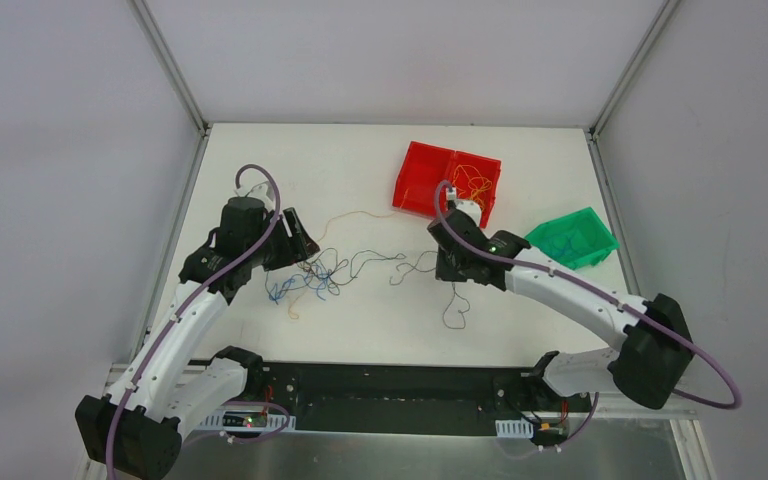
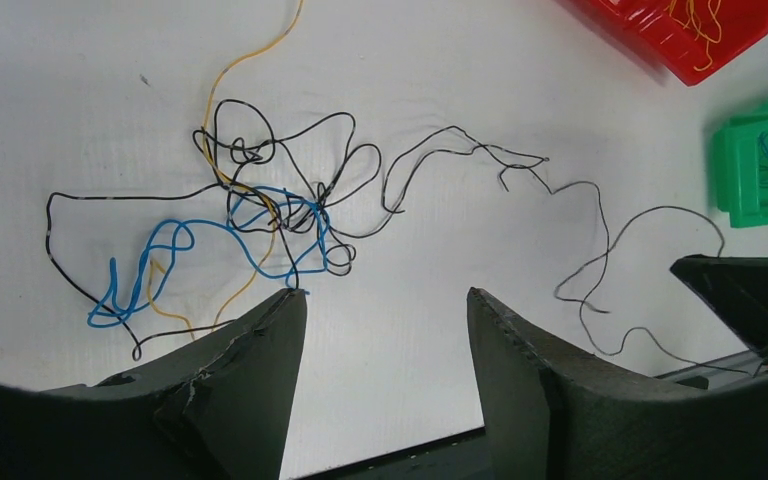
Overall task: Untangle the cables
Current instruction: Pick up the cable at the center of the board.
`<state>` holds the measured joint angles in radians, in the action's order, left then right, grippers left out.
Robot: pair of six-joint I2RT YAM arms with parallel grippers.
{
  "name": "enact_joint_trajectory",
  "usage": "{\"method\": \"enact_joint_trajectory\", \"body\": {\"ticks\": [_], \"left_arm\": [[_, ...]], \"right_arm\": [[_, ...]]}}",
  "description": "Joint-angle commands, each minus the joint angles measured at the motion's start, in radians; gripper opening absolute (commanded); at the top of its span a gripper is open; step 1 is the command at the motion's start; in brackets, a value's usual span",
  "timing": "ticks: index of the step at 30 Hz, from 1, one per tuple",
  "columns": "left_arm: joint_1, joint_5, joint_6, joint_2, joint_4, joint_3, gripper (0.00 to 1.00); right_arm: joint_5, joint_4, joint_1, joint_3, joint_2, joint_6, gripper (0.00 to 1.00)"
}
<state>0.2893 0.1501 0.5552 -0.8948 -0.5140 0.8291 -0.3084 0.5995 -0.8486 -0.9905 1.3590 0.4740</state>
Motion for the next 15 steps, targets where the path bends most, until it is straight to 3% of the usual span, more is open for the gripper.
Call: {"method": "enact_joint_trajectory", "body": {"ticks": [1,8,15], "left_arm": [[0.01,0.027,-0.026,0.012,-0.002,0.042,0.61],[0.01,0.063,-0.026,0.011,-0.001,0.053,0.6],[0.01,0.067,-0.029,0.024,-0.001,0.06,0.61]], "right_arm": [[0.023,0.048,0.027,-0.057,-0.082,-0.017,0.0],[0.073,0.039,0.099,-0.125,-0.125,-0.042,0.0],[0.203,-0.011,0.219,-0.239,-0.064,-0.087,0.0]]}}
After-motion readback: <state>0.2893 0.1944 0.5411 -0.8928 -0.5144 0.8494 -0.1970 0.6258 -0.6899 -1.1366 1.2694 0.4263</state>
